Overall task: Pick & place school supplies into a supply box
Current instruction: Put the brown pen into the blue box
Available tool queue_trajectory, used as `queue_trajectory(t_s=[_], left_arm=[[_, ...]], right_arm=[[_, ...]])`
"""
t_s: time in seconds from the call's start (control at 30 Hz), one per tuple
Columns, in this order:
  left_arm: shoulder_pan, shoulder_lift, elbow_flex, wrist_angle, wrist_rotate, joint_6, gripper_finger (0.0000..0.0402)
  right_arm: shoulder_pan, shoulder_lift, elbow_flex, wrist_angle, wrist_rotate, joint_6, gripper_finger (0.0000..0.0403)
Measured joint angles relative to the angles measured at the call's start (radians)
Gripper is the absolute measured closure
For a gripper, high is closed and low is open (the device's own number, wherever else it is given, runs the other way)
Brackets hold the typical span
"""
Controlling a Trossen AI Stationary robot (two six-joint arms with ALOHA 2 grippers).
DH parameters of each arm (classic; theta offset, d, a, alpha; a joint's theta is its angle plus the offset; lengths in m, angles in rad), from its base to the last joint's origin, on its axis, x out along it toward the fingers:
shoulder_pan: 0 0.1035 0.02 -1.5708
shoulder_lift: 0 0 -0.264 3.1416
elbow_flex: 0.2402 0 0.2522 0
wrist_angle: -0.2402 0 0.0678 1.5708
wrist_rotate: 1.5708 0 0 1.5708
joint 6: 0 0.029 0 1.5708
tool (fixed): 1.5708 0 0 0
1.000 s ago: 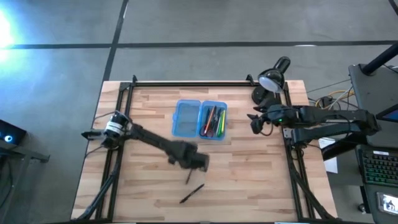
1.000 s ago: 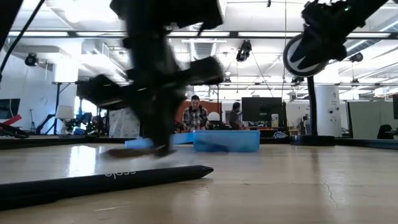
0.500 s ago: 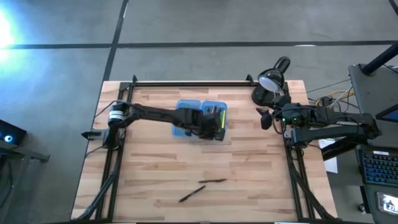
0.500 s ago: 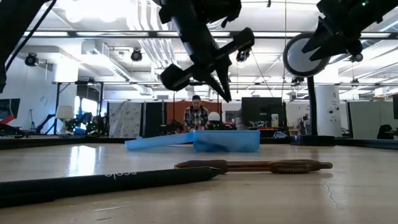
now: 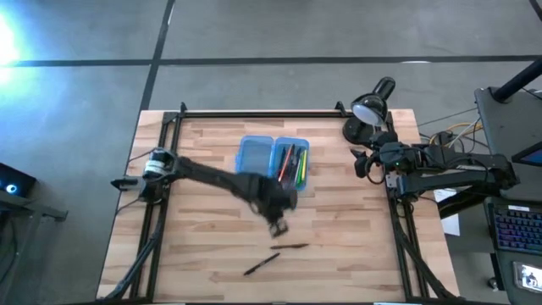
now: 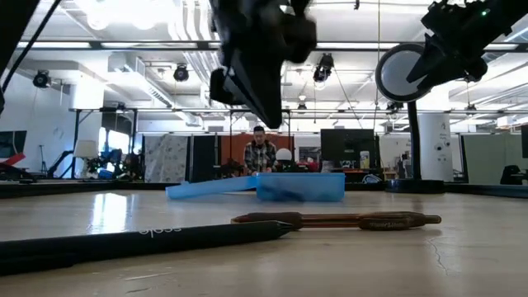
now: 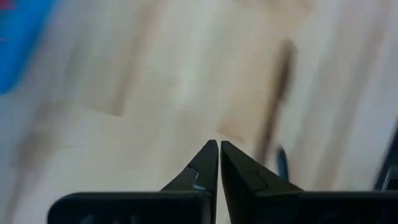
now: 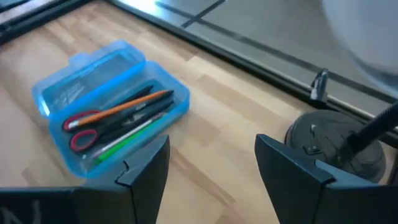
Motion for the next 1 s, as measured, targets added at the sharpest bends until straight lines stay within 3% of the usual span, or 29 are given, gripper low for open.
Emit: queue_trajectory(t_s=[0.2, 0.4, 0.63, 1.0], left_arm=[[-0.094, 0.054, -0.003, 0.027, -0.012, 0.050, 0.0330], [-0.107, 0.093, -0.001, 0.217, 0.006, 0.042, 0.0256], [-0.142, 0.188, 0.046, 0.261, -0.016, 0.164, 0.0248], [-0.156, 0.305, 0.120, 0.184, -0.162, 0.167, 0.0248]], right_arm=[[0.001, 0.002, -0.011, -0.003, -0.068, -0.010, 0.0177], [0.000, 0.003, -0.054, -0.013, -0.122, -0.003, 0.0177], [0.001, 0.006, -0.064, -0.025, -0.118, 0.021, 0.0177], [0.000, 0.006, -0.064, -0.032, -0.115, 0.011, 0.0177]])
